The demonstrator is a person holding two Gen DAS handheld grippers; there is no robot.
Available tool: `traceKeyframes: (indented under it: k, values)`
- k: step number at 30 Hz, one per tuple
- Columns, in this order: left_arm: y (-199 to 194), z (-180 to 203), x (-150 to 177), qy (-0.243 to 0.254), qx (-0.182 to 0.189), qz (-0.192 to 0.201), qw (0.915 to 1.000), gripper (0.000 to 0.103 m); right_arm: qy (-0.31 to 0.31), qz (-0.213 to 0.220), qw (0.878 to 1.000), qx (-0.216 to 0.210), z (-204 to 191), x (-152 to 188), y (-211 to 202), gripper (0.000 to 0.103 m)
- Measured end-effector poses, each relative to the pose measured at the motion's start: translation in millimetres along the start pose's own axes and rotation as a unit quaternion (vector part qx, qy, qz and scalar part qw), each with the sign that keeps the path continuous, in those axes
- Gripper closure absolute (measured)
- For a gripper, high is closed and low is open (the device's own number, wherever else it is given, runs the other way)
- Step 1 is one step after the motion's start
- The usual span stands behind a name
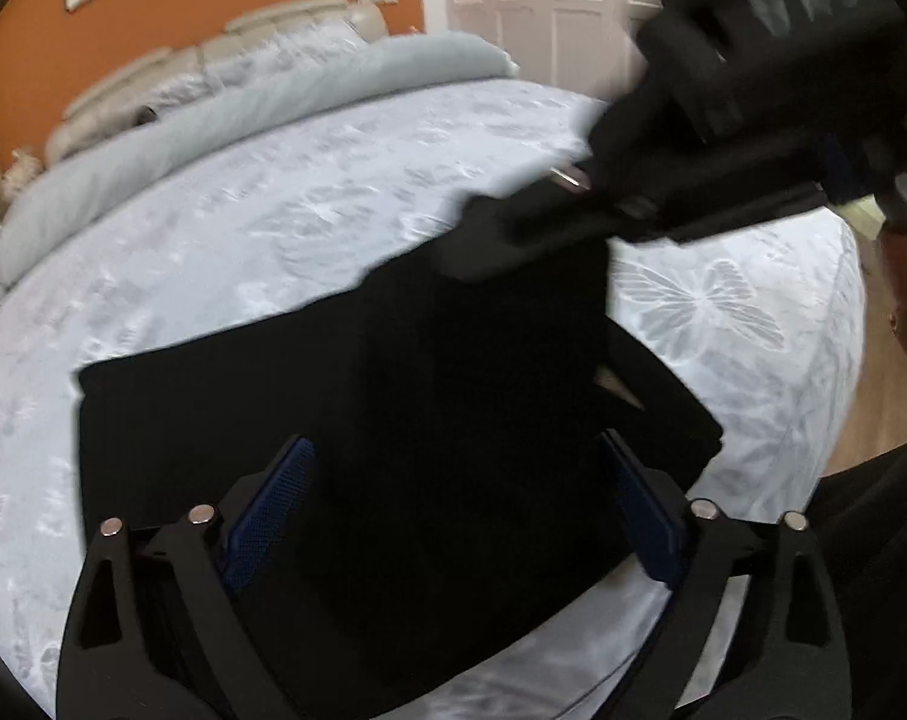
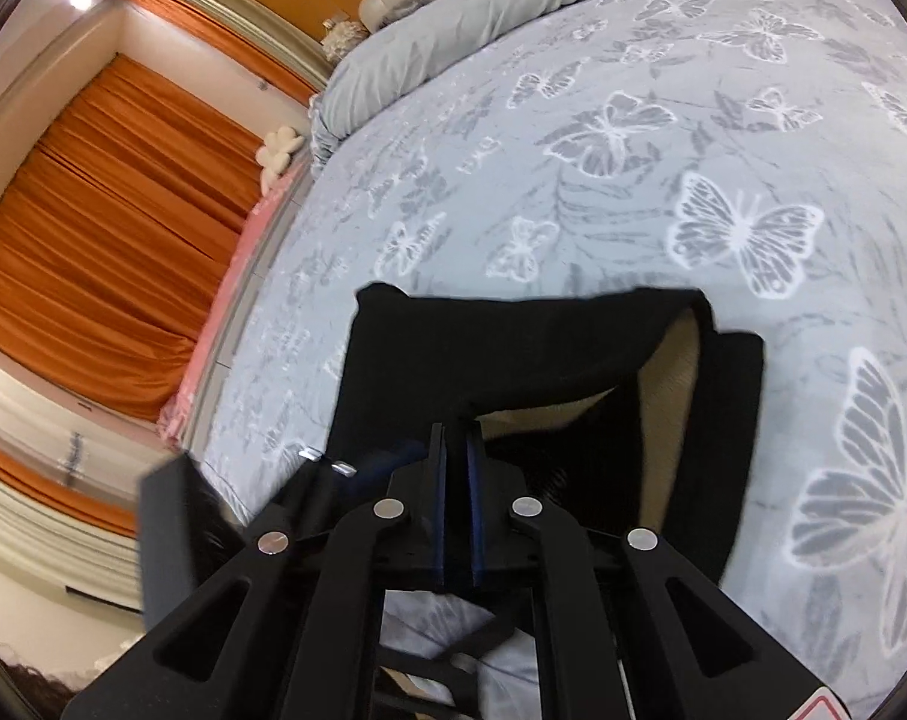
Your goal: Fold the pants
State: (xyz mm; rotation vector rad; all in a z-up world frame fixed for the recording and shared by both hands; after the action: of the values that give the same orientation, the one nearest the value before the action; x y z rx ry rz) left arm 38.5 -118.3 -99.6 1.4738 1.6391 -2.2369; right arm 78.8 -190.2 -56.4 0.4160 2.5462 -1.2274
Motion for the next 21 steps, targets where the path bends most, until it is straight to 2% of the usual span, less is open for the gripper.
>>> traceKeyframes:
  k: [1,4,6,7,8,10,12,14,18,21]
  values:
    - [2,5,-2,0.006,0.008,0.001,1.0000,0.012,-0.002,0.002,1.000,-0.001,-2,-2,0,0.098]
    - [2,8,-12,0.016,-0.001,0.018,0.9997,0.015,-0.004,0.003,1.000,-0.010,-7,-8,2,0.098]
    - [10,-3,-12,-0.018,0.023,-0.003,0.9996,0.083,-0.015,0.001,1.000,-0.006,-8,-8,2,0.095]
    - [13,-14,-11,-0.043,0.028,-0.013,0.9986,0.088,-0.010,0.008,1.000,0.001,-4,-10,-3,0.090]
    - [11,-22,-13,-0.067,0.037,-0.010,0.9970,0.090,-0.004,0.012,1.000,0.012,4,-11,-9,0.089]
    - [0,-44,-20,-0.123,0.061,0.006,0.9905,0.093,0.001,0.025,0.999,0.024,16,-9,-23,0.066]
    - [-12,-57,-26,-0.149,0.073,0.021,0.9859,0.093,-0.012,0.042,0.997,0.071,30,-2,-38,0.065]
    - [-28,-70,-33,-0.169,0.075,0.043,0.9819,0.094,-0.062,0.031,0.990,0.124,36,12,-37,0.065]
    - [-47,-83,-42,-0.186,0.081,0.067,0.9769,0.093,-0.096,-0.012,0.984,0.147,36,30,-3,0.065]
    - [-49,-85,-45,-0.189,0.082,0.071,0.9759,0.093,-0.117,-0.019,0.978,0.169,35,23,24,0.065]
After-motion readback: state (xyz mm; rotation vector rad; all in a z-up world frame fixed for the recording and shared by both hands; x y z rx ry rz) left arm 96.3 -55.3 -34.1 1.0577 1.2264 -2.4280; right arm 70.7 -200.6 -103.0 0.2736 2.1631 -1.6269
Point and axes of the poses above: each gripper's, at about its wrist camera, not at the fingertips, and y roughly the way its jaws point, z to its right, x to its underside, the point moved 8 cm from there along y, roughly the way its jaws point, and after that the axes turned 5 degrees about x, right-handed, at the moved point
